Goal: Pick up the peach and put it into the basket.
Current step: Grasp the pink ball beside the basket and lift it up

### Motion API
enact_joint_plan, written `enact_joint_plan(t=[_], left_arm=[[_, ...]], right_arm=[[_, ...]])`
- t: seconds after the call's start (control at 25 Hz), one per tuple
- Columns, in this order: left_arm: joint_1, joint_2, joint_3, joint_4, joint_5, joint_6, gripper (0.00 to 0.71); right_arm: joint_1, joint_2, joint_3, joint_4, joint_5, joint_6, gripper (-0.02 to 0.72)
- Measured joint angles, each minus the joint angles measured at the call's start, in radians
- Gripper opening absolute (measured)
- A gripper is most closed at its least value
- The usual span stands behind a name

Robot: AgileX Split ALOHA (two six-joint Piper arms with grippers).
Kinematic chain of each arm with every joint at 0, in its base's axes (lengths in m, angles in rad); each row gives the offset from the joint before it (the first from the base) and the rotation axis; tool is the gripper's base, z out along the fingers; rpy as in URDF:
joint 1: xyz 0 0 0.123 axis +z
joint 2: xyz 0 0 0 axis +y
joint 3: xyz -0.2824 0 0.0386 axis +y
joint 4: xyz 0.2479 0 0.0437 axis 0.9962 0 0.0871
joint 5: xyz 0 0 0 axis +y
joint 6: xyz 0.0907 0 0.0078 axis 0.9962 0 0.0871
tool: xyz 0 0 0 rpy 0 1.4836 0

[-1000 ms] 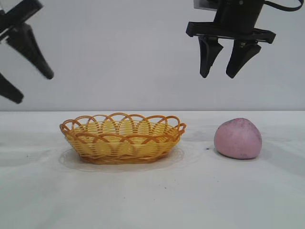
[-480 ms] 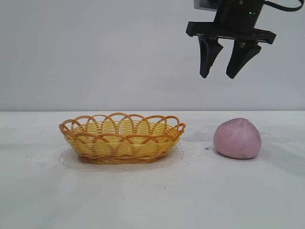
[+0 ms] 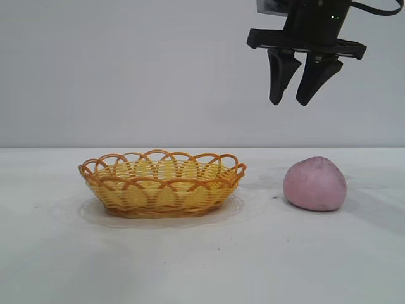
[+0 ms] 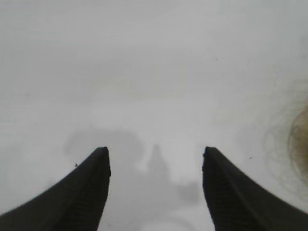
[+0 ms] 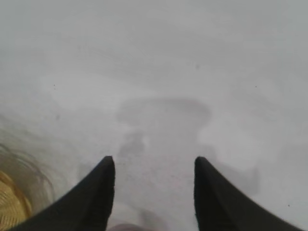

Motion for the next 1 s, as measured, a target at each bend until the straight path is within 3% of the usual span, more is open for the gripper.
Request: enact_joint_plan(t=[0.2,0.64,1.0], left_arm=[[0.000,-0.217,0.013,0.000,0.218,0.008,0.375],[0.000,-0.657,0.302,-0.056,0.452,0.008,0.375],[0.000,-0.935,0.333,-0.071,0.507,0.008,0.375]], right_arm=[[0.000,0.000,0.000,0.000,0.007,-0.002,0.345],[0.000,0.016,0.000,0.000,0.017,-0.002,0.345],[0.000,0.016,0.000,0.000,0.030,-0.002,0.345]])
